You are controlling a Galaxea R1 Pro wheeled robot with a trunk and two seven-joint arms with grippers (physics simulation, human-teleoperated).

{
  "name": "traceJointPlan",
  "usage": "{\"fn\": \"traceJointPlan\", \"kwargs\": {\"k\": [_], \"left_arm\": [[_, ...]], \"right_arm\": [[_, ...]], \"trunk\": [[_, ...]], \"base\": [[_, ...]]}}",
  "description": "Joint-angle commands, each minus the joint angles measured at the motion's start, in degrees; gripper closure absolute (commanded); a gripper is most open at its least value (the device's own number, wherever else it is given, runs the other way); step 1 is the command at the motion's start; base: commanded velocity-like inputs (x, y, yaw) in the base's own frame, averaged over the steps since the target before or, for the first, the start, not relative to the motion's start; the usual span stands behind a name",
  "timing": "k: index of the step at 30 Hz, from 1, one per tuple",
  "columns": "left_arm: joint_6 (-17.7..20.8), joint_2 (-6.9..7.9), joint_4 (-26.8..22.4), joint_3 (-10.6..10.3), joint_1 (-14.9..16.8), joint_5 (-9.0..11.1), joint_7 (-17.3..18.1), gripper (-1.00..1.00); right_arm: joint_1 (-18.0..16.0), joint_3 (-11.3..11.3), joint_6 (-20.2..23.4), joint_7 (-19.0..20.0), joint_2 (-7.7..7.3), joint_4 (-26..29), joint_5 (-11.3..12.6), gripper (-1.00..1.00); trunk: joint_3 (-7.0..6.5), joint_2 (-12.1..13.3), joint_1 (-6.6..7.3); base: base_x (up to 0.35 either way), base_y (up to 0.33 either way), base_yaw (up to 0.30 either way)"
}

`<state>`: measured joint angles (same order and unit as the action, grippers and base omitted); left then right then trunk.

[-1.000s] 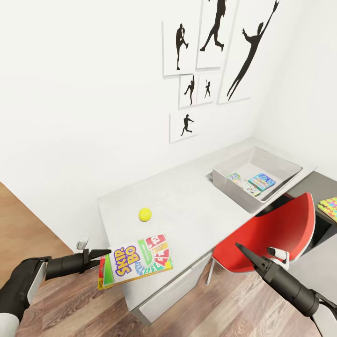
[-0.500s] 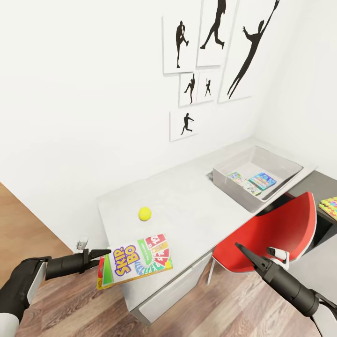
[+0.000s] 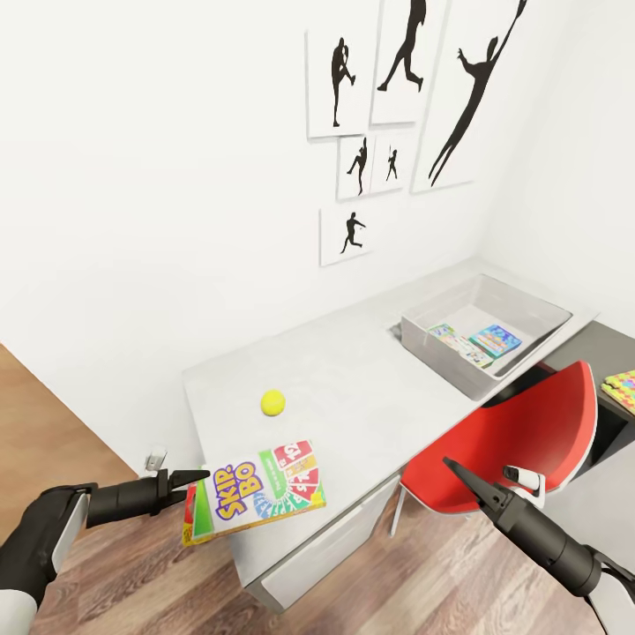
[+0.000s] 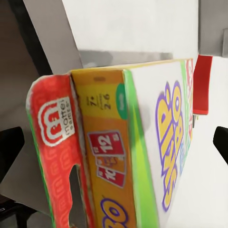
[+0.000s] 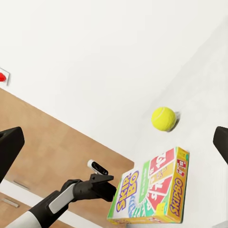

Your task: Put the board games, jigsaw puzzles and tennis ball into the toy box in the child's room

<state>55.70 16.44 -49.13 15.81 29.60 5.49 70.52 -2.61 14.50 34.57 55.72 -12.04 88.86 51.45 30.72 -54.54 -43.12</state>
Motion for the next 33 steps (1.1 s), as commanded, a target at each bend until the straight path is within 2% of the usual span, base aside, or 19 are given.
{"fn": "traceJointPlan", "kwargs": {"k": [1,33], "left_arm": [[0.41,0.0,0.0,0.01,0.02,0.14,0.06,-1.0],[0.38,-0.09,0.0,-0.07,0.03,0.12,0.06,-1.0]], "right_arm": [[-0.03,0.01,0.41,0.0,-0.02,0.02,0.33,-1.0],[-0.03,0.09,0.41,0.08,0.0,0.09,0.36,-1.0]], "trunk": [[0.05,-0.04,0.0],[0.05,-0.04,0.0]], "base": [[0.0,0.0,0.0],[-0.027,-0.011,0.0]]}}
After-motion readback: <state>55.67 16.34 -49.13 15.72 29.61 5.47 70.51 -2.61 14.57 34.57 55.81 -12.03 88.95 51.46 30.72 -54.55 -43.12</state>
